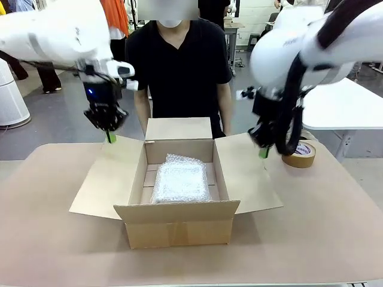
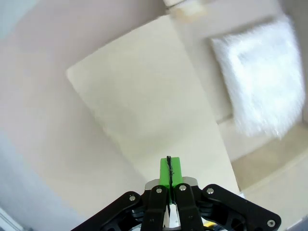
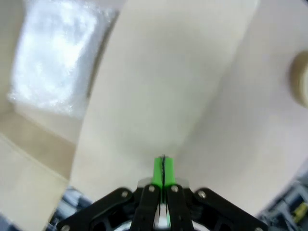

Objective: Wrap the clocks to prevent damage.
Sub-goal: Once the human has placed the objects inside and stepped back, release both hands from the side flaps of the Package Box.

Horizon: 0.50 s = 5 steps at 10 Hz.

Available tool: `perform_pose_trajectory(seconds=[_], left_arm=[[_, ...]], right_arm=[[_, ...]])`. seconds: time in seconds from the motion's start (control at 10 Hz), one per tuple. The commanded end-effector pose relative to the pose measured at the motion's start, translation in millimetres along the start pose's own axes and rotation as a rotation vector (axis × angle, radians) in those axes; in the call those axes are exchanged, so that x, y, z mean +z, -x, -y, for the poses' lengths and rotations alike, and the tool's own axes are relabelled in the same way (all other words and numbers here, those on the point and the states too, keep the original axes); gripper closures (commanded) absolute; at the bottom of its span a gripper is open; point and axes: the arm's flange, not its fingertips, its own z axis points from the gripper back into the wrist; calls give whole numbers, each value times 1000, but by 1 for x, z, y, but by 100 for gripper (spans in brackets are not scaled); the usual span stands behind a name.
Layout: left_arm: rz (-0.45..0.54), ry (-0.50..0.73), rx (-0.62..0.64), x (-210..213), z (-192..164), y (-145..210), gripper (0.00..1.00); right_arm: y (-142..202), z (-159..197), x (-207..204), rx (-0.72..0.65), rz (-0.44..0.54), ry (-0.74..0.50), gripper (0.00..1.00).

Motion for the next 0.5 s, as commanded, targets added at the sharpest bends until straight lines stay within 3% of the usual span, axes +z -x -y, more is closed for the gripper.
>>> perform_pose_trajectory(seconds=[0.0, 0.2, 0.3, 0.4], left_arm=[[-56, 128, -217, 40, -14, 34, 100], [-97, 159, -403, 59, -27, 62, 100], [-96, 85, -514, 61, -30, 77, 100], [-94, -52, -611, 58, -33, 89, 100]], right_arm=[[29, 18, 53, 166, -59, -18, 99], [54, 37, 75, 297, -175, 37, 99], [67, 44, 79, 373, -200, 33, 99], [83, 49, 78, 546, -230, 47, 99]])
